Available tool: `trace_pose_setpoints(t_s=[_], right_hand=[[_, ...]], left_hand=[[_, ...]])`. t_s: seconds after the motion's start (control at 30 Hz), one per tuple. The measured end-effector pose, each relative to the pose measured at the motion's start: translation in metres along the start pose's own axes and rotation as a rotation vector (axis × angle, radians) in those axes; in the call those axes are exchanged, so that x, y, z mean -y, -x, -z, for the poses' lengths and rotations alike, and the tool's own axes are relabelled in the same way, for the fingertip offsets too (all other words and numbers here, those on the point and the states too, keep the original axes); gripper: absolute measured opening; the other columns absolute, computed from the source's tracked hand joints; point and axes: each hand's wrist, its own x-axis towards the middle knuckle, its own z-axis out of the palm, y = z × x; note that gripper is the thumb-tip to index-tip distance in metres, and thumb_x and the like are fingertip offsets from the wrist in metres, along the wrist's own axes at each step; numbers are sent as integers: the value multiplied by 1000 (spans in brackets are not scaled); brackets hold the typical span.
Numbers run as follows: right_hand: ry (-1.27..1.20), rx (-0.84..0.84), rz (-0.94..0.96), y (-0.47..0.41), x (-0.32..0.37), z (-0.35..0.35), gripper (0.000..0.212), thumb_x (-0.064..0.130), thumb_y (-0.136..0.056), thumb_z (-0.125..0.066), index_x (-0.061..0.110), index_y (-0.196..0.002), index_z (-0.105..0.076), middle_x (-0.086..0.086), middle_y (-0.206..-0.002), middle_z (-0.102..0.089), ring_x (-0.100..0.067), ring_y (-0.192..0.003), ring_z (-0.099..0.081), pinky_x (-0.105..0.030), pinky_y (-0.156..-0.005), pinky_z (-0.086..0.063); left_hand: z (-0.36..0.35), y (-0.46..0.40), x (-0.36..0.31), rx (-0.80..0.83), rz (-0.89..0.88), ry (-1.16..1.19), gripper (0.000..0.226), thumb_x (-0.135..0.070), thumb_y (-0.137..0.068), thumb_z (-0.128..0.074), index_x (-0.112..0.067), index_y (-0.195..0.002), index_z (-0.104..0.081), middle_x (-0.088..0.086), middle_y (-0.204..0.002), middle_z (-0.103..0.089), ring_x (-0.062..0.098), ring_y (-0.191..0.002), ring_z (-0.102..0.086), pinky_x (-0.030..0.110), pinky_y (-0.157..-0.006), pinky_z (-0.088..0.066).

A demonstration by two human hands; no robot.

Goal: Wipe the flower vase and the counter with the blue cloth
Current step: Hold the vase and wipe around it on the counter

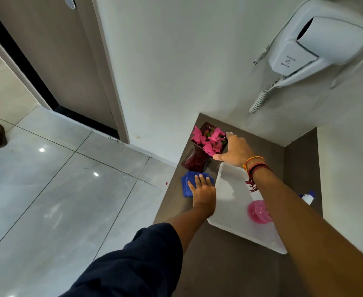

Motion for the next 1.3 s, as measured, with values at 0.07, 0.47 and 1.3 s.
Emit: trace_pose_setpoints(t_s=[0.07,0.47,1.3], right_hand=[[24,10,3,-1,3,2,105,37,-72,-84,0,-151,-25,-20,-156,-32,-36,-143,-32,-43,-111,-37],[66,54,8,8,11,12,109,38,-75,-82,-4,-152,-17,-23,-160,-22,-37,-147,-23,-43,-117,-31],[151,81,48,-5,0,11,109,33,-77,-79,1,-155,-10,-18,-164,-9,-30,-151,-13,-40,-120,-22]], left_hand=[[5,1,4,46,-46,-60,70,-10,-101,-54,2,-156,-12,30,-163,-14,48,-151,-10,72,-117,-14],[74,5,49,-379,538,989,36,-12,-103,-47,-6,-137,-43,15,-119,-65,31,-102,-65,41,-88,-57],[67,2,78,-332,477,822,28,-20,-95,-49,-4,-112,-65,20,-108,-71,38,-96,-68,43,-87,-58]])
